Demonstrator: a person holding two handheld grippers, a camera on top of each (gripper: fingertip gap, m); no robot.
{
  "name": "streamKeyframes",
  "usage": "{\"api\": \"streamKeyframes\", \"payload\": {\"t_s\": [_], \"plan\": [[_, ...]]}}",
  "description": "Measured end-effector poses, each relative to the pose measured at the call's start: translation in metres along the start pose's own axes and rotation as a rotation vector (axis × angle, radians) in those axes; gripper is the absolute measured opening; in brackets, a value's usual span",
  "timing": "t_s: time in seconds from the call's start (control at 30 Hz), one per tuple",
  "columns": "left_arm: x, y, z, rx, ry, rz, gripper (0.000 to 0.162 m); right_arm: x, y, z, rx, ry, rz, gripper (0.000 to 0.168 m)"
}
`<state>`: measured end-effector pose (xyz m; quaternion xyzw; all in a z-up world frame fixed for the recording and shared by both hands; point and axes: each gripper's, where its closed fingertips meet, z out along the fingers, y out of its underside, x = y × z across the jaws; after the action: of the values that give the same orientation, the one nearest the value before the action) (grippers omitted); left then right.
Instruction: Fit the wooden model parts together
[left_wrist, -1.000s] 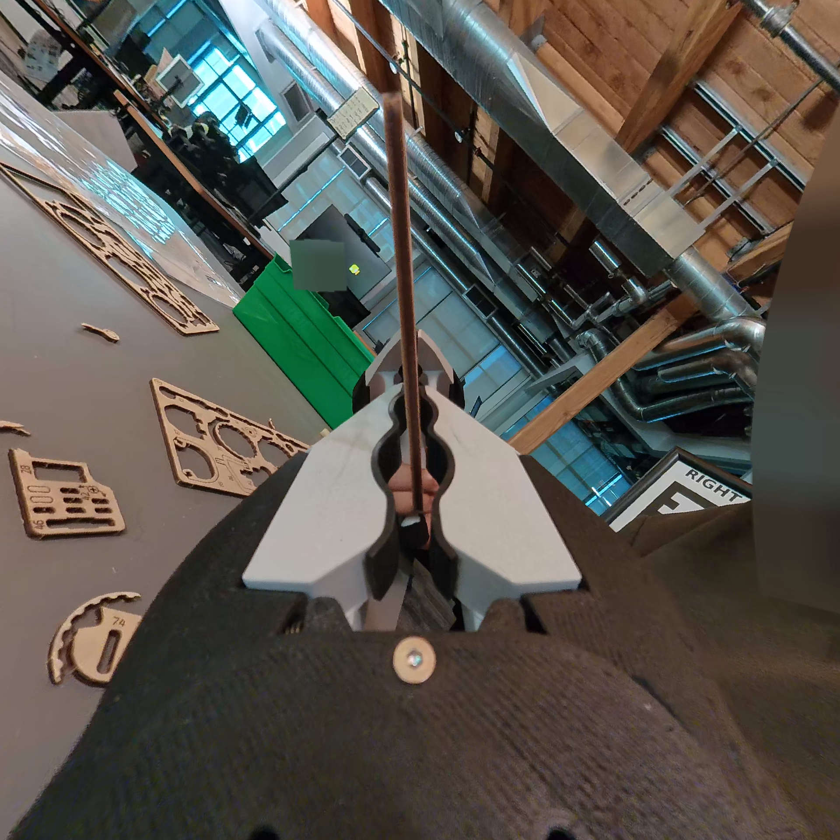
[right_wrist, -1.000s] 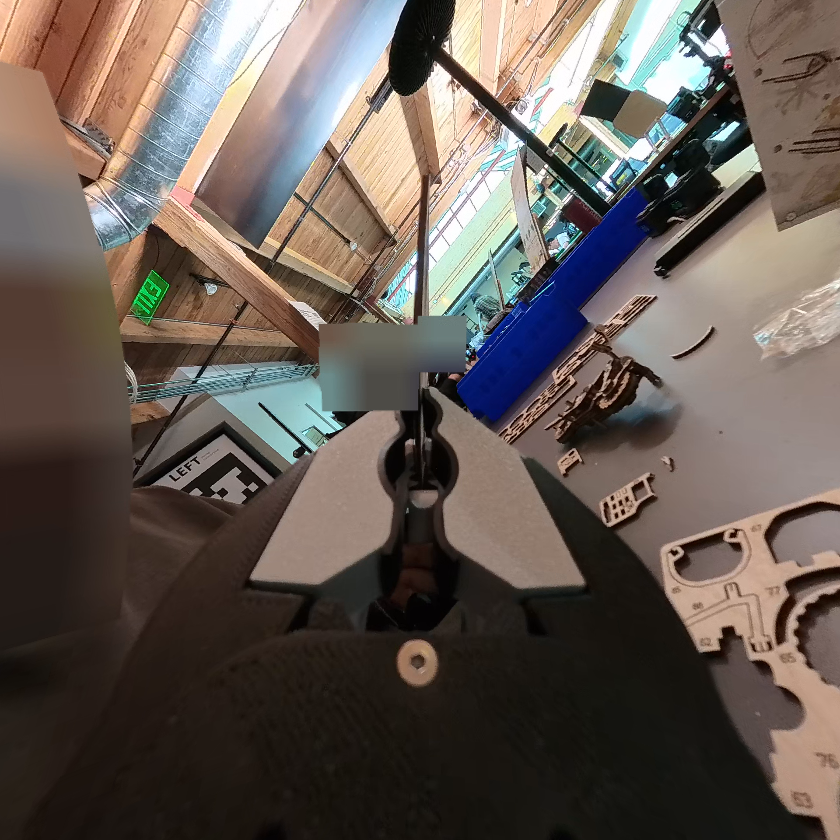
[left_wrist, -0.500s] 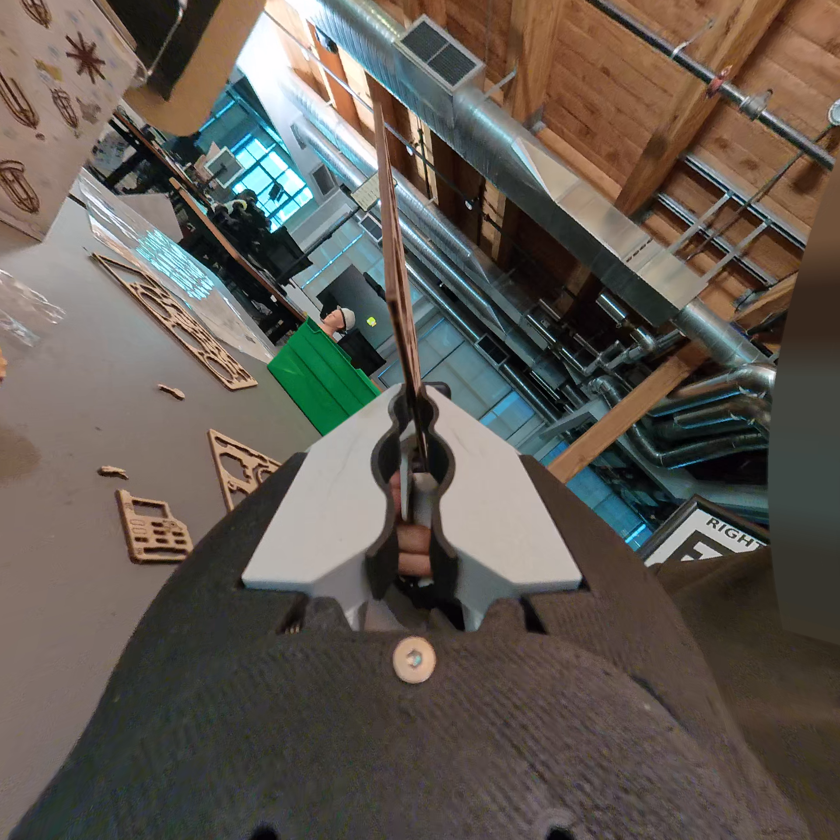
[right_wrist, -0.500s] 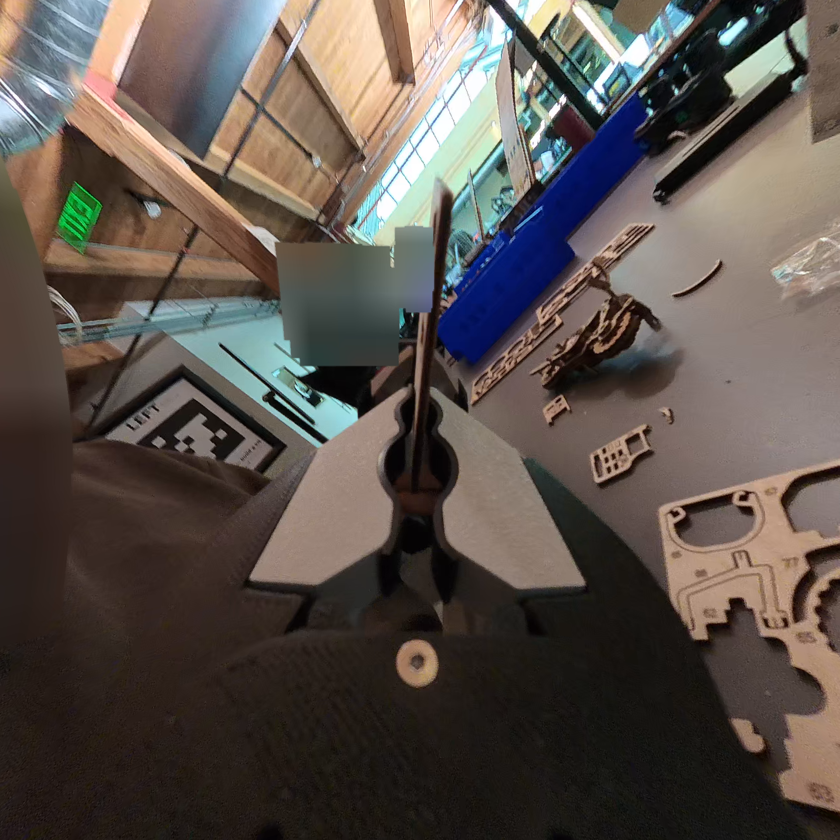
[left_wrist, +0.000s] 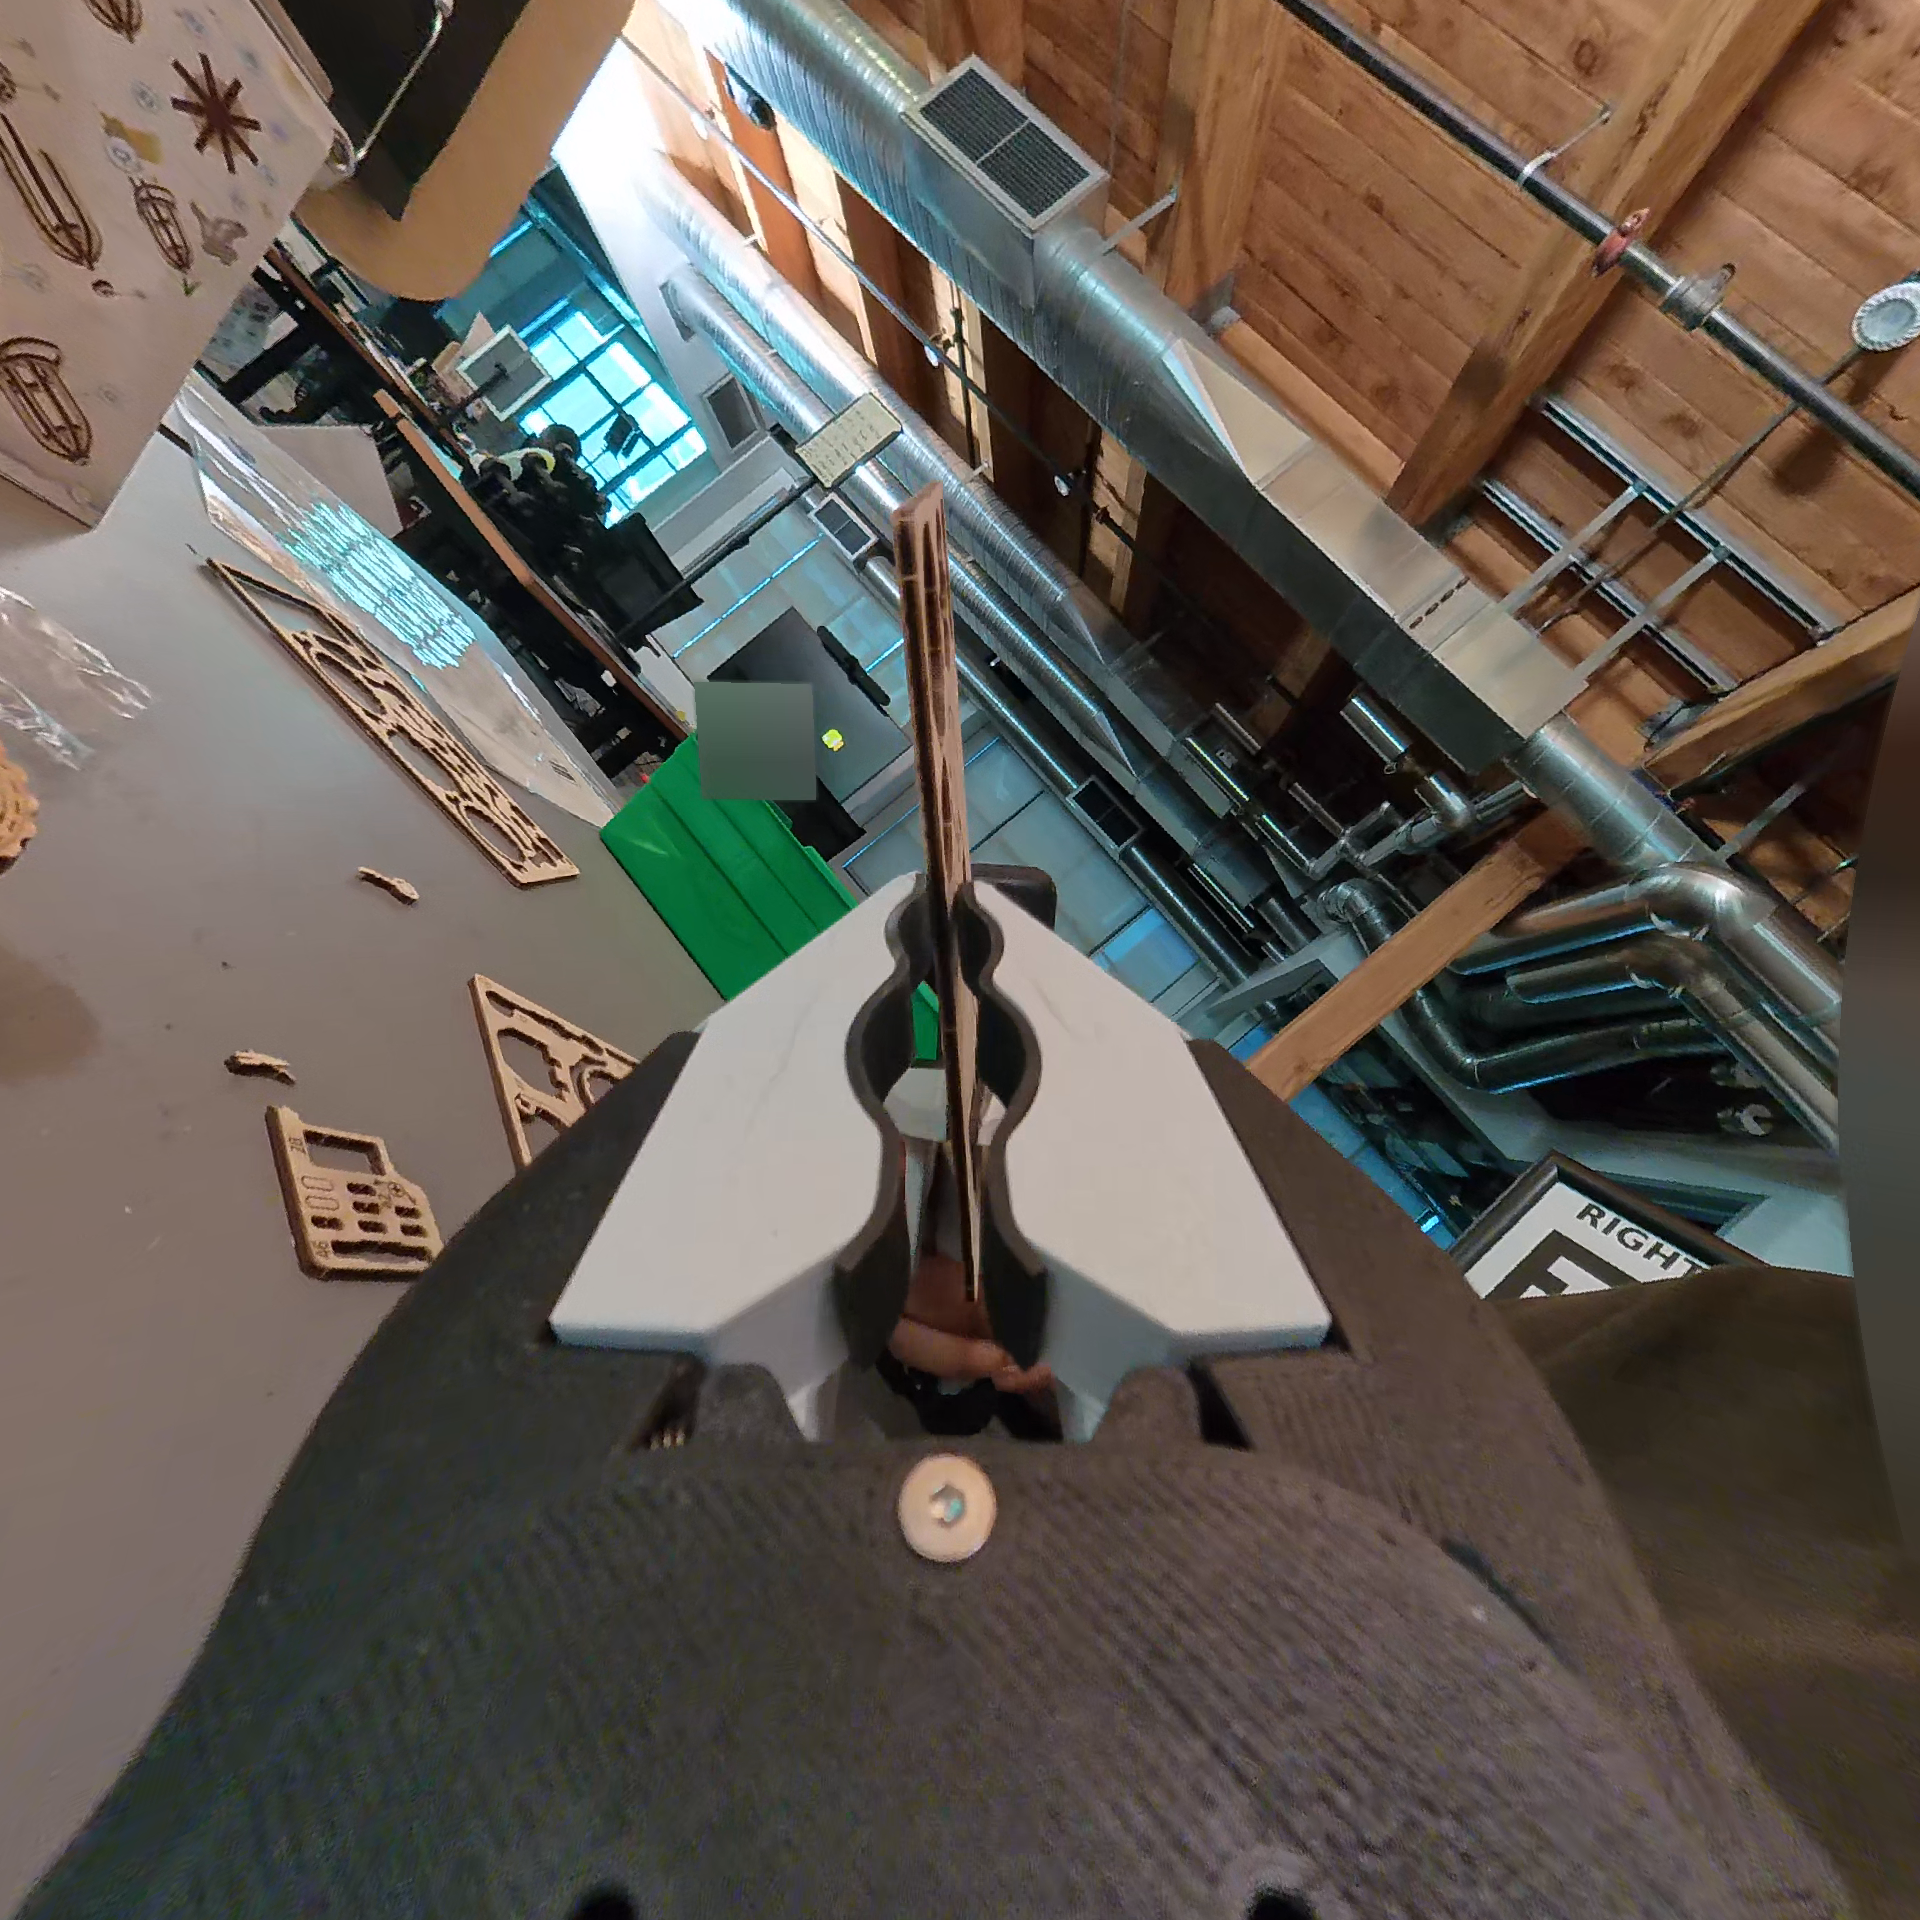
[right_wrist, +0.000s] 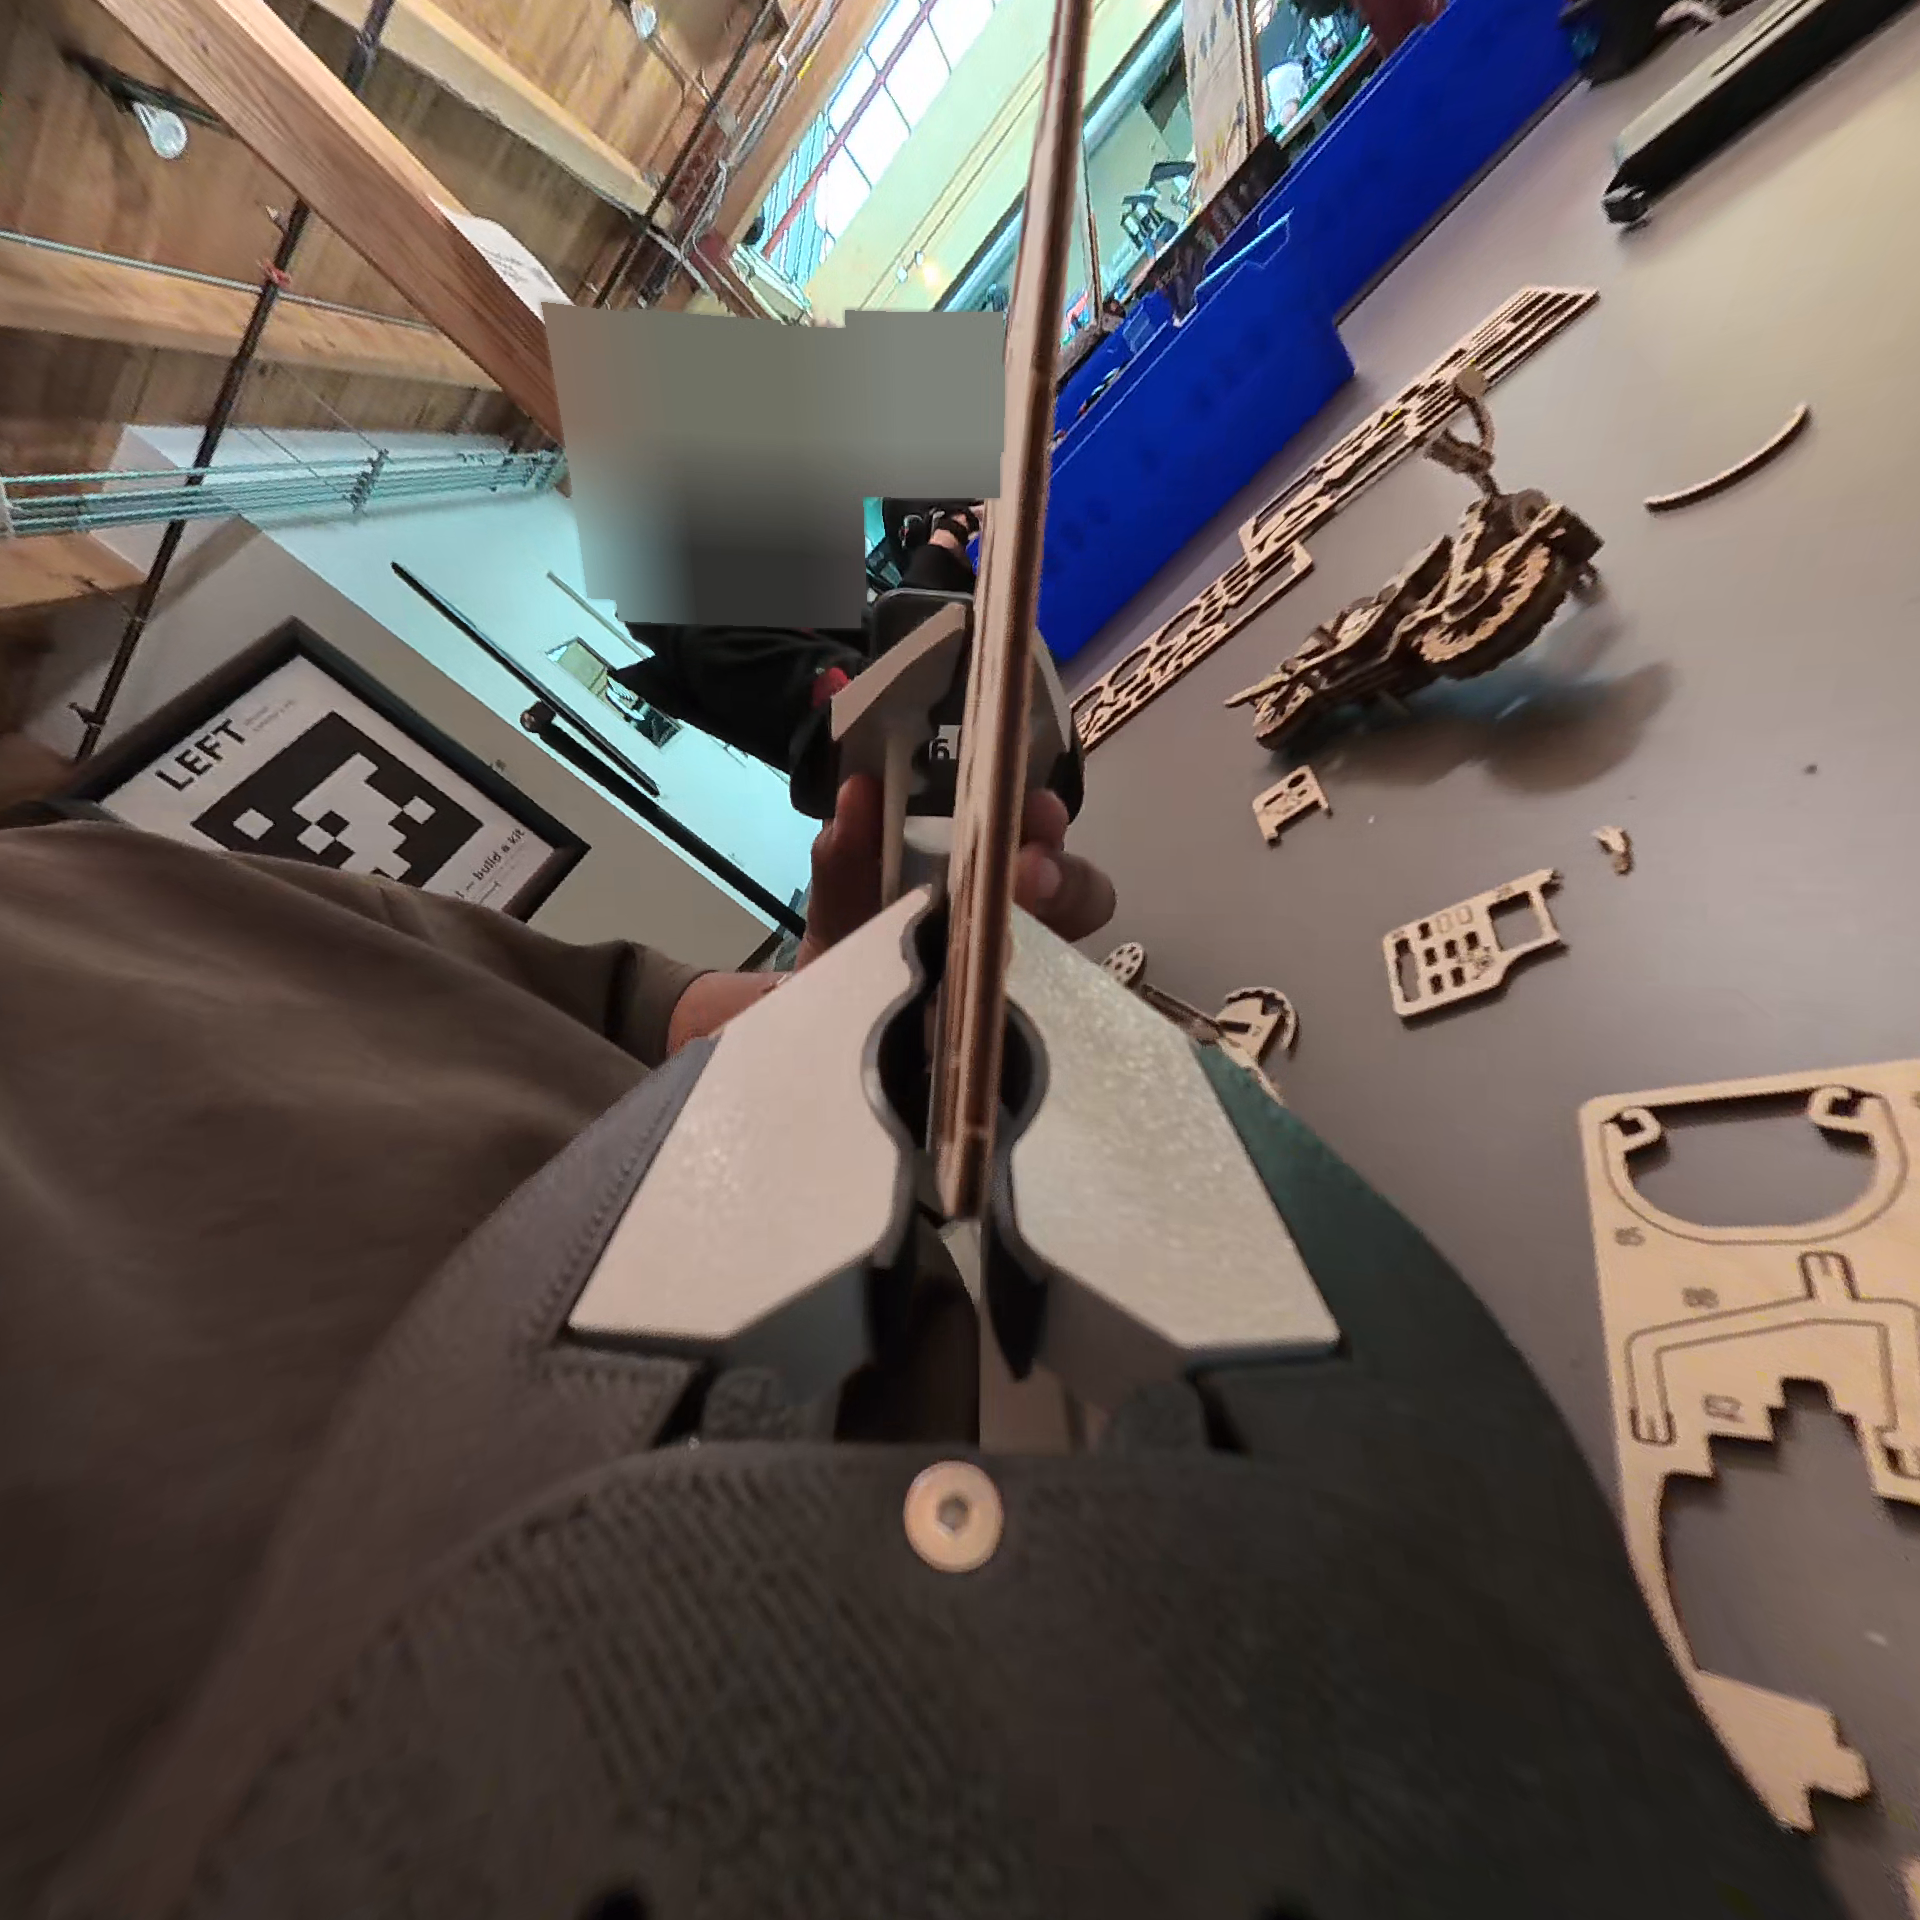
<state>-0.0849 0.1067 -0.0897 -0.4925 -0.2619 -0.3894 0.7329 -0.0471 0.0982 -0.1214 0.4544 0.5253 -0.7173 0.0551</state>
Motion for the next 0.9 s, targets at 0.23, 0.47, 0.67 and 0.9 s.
{"api": "streamKeyframes", "payload": {"t_s": [0.23,0.47,0.67,0.9], "plan": [[0.000,0.005,0.001,-0.024,0.006,-0.006,0.000,-0.001,0.001,0.001,0.001,-0.008,0.013,0.001],[0.003,0.006,0.002,-0.028,0.018,-0.006,0.000,-0.002,0.001,0.000,0.004,-0.016,0.014,0.001],[0.006,0.005,0.002,-0.022,0.046,-0.031,0.000,-0.005,-0.003,-0.003,0.024,-0.037,0.014,0.005],[0.006,-0.001,-0.001,0.003,0.074,-0.089,0.000,-0.004,-0.023,-0.018,0.127,-0.048,0.036,0.009]]}}
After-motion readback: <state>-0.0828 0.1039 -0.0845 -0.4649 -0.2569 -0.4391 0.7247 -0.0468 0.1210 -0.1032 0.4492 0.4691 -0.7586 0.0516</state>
